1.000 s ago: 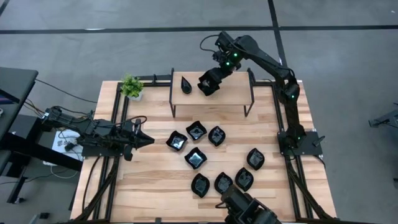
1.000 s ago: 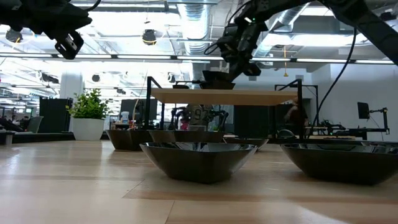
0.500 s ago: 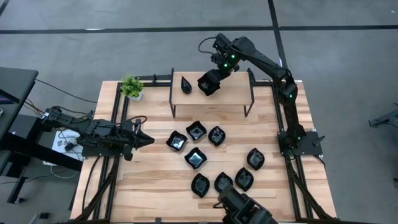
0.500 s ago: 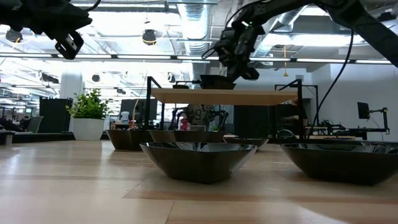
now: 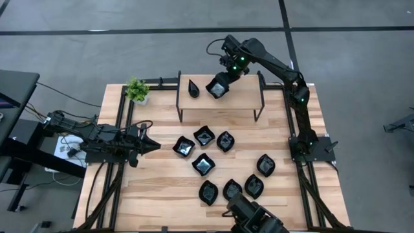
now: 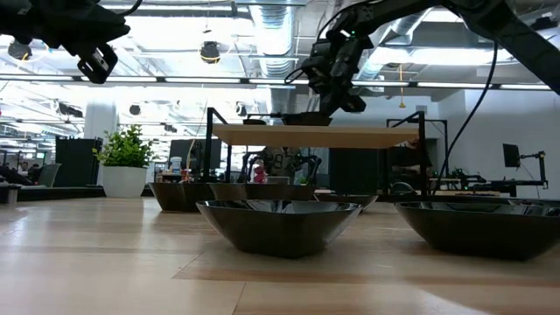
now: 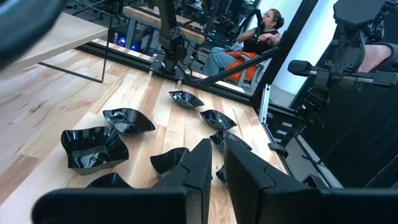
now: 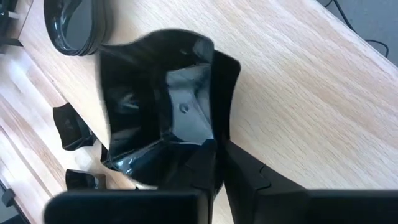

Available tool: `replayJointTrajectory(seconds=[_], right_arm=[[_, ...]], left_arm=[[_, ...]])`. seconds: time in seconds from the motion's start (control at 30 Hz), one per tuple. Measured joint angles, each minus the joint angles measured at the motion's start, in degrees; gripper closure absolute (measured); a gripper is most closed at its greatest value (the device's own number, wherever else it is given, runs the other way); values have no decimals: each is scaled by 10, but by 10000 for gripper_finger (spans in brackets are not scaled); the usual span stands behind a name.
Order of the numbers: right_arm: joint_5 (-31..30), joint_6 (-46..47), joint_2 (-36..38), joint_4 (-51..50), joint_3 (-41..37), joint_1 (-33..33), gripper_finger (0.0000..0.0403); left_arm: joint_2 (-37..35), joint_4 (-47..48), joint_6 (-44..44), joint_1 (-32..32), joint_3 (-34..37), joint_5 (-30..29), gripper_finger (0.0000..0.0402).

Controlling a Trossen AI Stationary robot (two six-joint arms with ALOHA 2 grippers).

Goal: Pick & Place Mini shaped plates
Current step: Stack the distorted square plate on top of the distorted square plate on the shelf, then stack the distorted square plate on top of the distorted square plates on the shelf

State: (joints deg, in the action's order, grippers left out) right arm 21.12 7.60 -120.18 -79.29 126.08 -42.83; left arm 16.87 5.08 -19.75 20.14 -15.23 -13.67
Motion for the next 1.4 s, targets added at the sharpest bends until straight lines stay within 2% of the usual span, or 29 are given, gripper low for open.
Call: replayJointTrajectory(seconds=[0.37, 0.6, 1.17, 1.27, 1.4], right_arm=[[1, 0, 4, -14, 0, 0, 355], [-2, -29, 23, -108, 57, 13, 355], [-5, -95, 264, -107, 58, 179, 355], [-41, -82, 297, -106, 53, 190, 355], [-104, -55, 350, -93, 1, 207, 355]], left_arm=[[0, 0, 0, 0, 0, 0, 357], [1, 0, 0, 0, 0, 0, 357], [8, -1, 1, 0, 0, 0, 357], [8, -3, 0, 0, 0, 0, 357], [8, -5, 0, 0, 0, 0, 357]])
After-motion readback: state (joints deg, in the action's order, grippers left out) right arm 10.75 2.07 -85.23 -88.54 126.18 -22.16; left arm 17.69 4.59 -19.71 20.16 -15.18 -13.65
